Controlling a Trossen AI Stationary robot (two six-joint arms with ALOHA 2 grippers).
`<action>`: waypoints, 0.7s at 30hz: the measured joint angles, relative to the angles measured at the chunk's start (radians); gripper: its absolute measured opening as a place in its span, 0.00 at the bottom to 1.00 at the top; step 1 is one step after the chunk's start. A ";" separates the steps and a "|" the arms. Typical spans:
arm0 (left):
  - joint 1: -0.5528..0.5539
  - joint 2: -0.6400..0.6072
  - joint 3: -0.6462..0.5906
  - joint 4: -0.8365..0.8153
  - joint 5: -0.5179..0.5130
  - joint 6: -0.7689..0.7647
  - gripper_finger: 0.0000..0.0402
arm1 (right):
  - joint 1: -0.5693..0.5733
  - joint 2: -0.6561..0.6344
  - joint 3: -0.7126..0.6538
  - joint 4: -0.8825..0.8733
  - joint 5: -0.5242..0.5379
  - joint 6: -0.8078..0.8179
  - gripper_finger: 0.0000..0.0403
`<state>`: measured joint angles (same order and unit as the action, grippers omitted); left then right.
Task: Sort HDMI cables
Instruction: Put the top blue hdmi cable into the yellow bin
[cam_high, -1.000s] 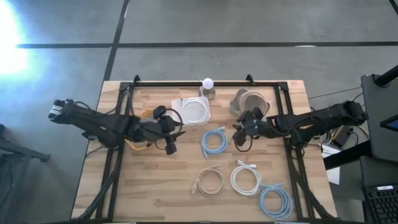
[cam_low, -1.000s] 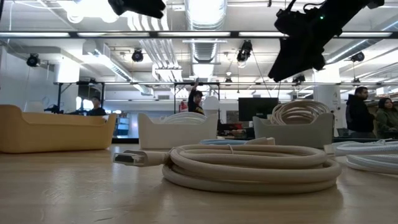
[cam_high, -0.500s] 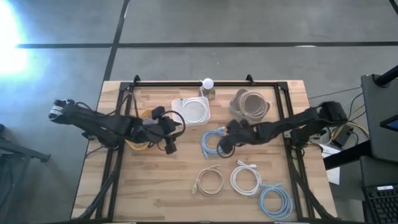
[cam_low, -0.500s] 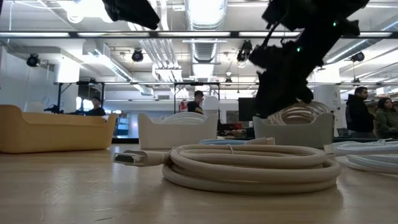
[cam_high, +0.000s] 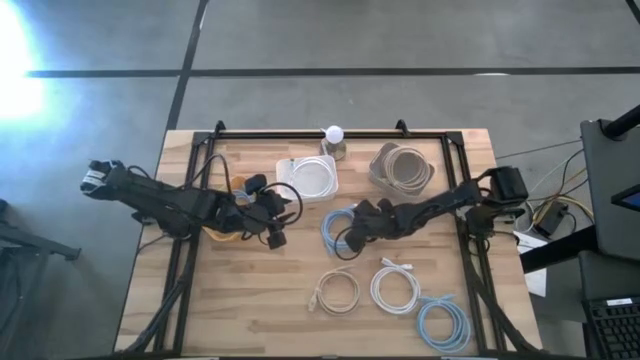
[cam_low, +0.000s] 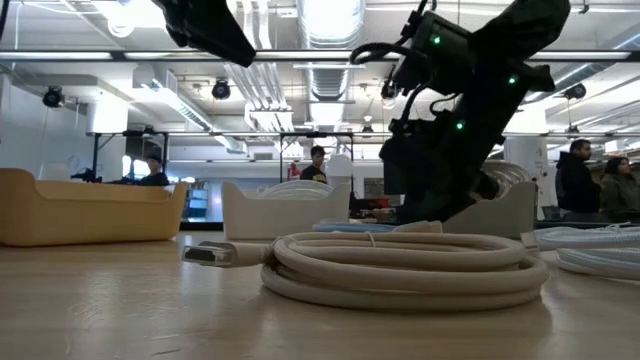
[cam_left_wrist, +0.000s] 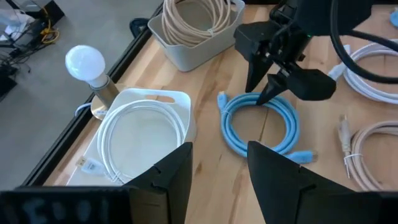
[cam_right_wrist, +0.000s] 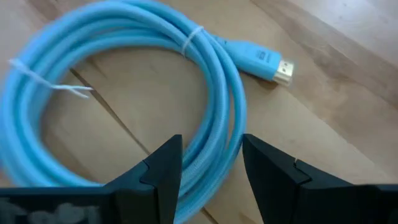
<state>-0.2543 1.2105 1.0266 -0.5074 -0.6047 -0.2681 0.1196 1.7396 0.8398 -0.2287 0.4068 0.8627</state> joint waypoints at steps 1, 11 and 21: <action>0.000 0.000 -0.001 -0.002 0.000 -0.001 0.41 | 0.000 0.010 0.007 0.001 0.002 -0.005 0.37; 0.000 0.003 -0.004 -0.005 -0.001 -0.087 0.41 | -0.008 0.031 0.016 0.002 0.006 -0.058 0.08; 0.001 0.009 -0.175 0.222 -0.002 -0.399 0.41 | -0.005 -0.045 0.085 -0.005 0.162 -0.256 0.07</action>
<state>-0.2531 1.2197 0.8520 -0.2856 -0.6070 -0.6667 0.1150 1.6943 0.9243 -0.2340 0.5692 0.6068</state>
